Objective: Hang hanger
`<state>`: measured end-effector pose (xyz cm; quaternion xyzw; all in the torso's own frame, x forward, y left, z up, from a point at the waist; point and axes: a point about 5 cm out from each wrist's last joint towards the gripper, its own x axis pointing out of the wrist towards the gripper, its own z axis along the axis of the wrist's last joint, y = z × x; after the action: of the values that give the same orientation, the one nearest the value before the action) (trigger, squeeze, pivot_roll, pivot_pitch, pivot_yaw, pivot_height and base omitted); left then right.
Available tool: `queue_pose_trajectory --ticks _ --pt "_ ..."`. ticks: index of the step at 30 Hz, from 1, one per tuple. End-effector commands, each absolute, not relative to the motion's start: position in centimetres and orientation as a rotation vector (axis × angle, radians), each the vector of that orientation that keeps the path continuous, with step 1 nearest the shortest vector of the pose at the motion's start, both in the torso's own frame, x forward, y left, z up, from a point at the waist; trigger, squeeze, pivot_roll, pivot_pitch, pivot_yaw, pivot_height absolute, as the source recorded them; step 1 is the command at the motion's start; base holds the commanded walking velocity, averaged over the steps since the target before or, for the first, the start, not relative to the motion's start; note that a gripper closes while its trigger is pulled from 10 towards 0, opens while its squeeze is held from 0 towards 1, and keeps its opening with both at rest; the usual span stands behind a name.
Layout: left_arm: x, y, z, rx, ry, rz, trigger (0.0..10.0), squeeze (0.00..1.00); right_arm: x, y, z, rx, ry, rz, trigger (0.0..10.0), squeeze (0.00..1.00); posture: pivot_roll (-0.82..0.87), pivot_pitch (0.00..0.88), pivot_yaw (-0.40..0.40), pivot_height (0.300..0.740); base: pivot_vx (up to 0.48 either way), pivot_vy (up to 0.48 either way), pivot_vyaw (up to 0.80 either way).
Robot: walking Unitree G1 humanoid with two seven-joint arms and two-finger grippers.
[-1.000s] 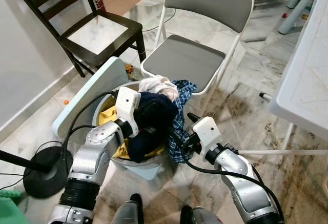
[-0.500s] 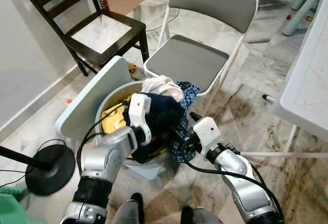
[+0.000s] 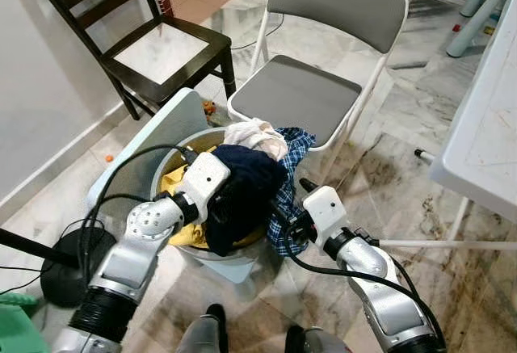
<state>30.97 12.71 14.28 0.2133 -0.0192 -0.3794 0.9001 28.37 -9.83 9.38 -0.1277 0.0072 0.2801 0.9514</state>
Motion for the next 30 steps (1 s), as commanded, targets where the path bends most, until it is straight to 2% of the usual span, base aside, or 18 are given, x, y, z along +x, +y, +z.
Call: queue_pose_trajectory --ticks 1,4,8,14,19,30 --pt "30.5 13.1 15.3 0.56 -0.11 -0.858 10.0 1.0 28.2 -9.6 9.0 -0.255 0.025 0.568 10.0 0.0 0.1 0.264 0.039 0.74 0.0 0.0 0.0" --pt "30.4 14.0 15.7 0.589 -0.14 -0.853 10.0 1.0 28.2 -9.7 8.9 -0.257 0.028 0.563 10.0 0.0 0.11 0.266 0.041 0.74 0.0 0.0 0.0" --pt "30.4 14.8 15.8 0.519 -0.145 -0.802 10.0 1.0 28.2 -9.6 8.8 -0.259 0.034 0.561 10.0 0.0 0.11 0.265 0.043 0.74 0.0 0.0 0.0" --pt "28.8 16.6 14.6 0.62 -0.212 -0.785 10.0 1.0 28.1 -9.7 8.6 -0.26 0.04 0.558 10.0 0.0 0.12 0.268 0.039 0.74 0.0 0.0 0.0" --pt "27.3 18.4 13.1 0.655 -0.167 -0.787 10.0 1.0 28.0 -9.7 8.3 -0.264 0.052 0.569 10.0 0.0 0.14 0.276 0.029 0.74 0.0 0.0 0.0" --pt "25.7 23.4 10.8 0.721 -0.117 -0.532 10.0 1.0 28.3 -8.8 7.9 -0.265 0.063 0.601 10.0 0.0 0.18 0.282 0.033 0.74 0.0 0.0 0.0"
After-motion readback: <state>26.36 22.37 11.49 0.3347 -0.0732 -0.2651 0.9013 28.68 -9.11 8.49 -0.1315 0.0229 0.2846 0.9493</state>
